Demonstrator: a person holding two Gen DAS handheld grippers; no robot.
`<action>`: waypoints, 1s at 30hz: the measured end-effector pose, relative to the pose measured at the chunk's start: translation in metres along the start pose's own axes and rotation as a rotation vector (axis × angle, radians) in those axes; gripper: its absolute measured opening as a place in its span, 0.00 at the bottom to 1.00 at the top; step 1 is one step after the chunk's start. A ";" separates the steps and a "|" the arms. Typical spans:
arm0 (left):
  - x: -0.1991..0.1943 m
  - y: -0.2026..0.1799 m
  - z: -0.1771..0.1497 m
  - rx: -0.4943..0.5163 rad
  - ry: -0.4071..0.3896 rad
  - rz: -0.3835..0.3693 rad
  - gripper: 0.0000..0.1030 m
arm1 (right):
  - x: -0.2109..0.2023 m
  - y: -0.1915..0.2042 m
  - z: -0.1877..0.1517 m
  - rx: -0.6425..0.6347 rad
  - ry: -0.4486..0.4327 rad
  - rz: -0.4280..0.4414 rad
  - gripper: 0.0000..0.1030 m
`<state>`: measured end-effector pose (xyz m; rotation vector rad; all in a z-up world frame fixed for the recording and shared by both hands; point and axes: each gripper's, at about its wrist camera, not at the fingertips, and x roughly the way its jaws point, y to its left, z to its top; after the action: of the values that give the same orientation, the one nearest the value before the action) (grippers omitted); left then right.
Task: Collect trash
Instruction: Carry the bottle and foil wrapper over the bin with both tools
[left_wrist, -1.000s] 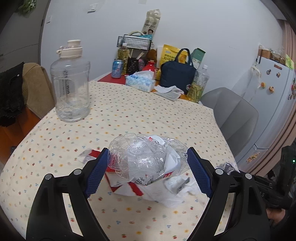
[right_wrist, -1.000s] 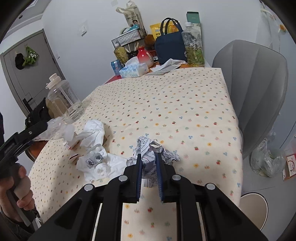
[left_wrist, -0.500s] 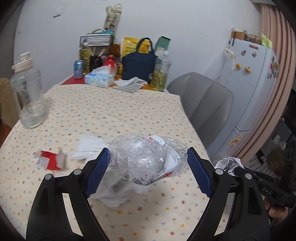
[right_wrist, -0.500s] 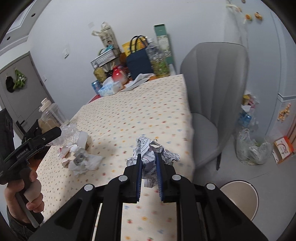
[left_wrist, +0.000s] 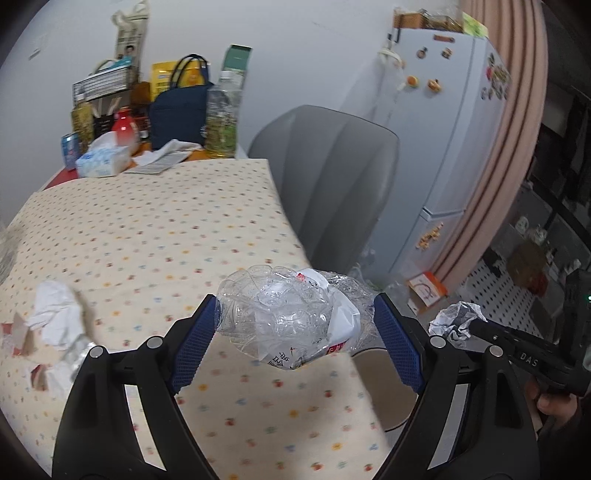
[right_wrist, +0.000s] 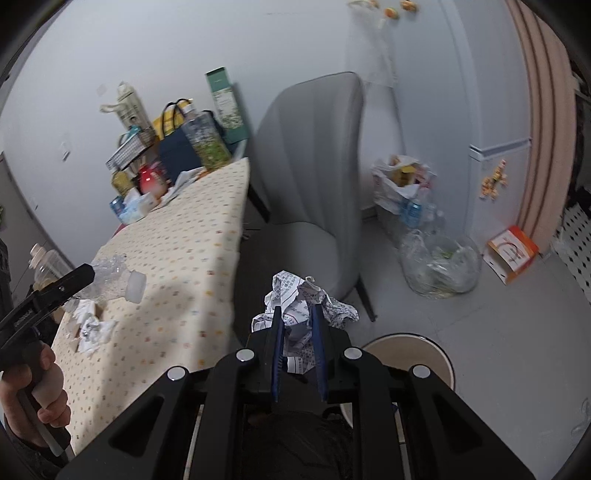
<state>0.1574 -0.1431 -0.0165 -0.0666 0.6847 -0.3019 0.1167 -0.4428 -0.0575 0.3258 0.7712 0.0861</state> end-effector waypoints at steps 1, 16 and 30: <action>0.004 -0.007 0.000 0.008 0.007 -0.007 0.81 | 0.000 -0.011 -0.001 0.015 0.002 -0.011 0.15; 0.058 -0.080 -0.004 0.120 0.113 -0.055 0.81 | 0.023 -0.112 -0.029 0.182 0.046 -0.102 0.55; 0.121 -0.164 -0.038 0.258 0.267 -0.141 0.81 | -0.004 -0.186 -0.056 0.309 0.021 -0.187 0.59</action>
<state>0.1807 -0.3339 -0.0933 0.1752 0.9016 -0.5389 0.0668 -0.6049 -0.1517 0.5445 0.8330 -0.2079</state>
